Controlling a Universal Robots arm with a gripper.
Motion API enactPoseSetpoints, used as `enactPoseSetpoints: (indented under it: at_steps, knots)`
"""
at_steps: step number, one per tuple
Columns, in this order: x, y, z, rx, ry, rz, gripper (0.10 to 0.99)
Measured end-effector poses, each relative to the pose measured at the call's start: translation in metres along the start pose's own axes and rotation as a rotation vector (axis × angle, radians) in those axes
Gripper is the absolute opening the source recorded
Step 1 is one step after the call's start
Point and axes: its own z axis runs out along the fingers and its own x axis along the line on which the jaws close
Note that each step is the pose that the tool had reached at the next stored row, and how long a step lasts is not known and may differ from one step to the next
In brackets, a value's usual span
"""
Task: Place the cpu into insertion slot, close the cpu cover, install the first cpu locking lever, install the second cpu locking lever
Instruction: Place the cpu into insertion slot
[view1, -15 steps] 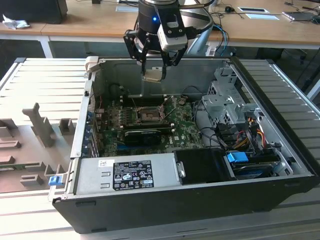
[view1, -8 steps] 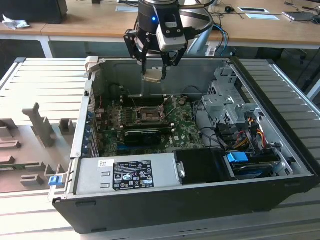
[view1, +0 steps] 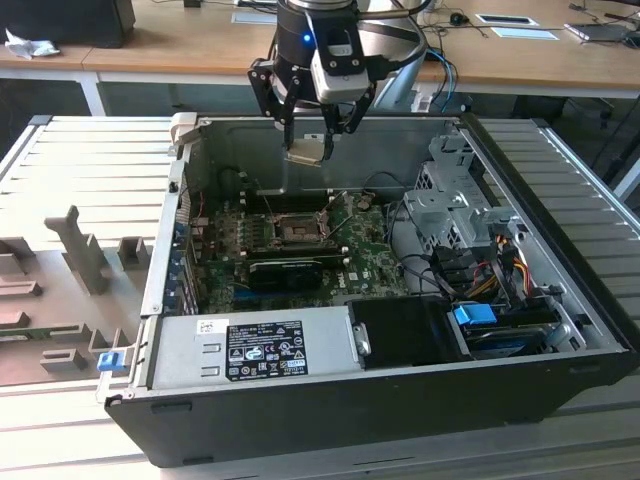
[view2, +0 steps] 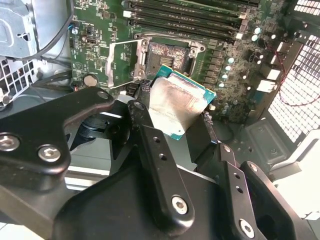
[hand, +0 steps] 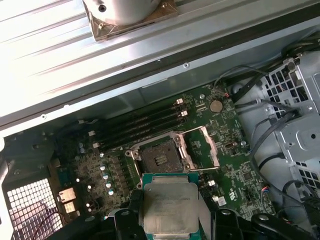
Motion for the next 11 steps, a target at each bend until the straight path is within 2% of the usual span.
enactPoseSetpoints:
  at_steps: [11]
  knots:
    - [0.0, -0.0001, 0.0006, -0.001, -0.003, 0.035, 0.533]
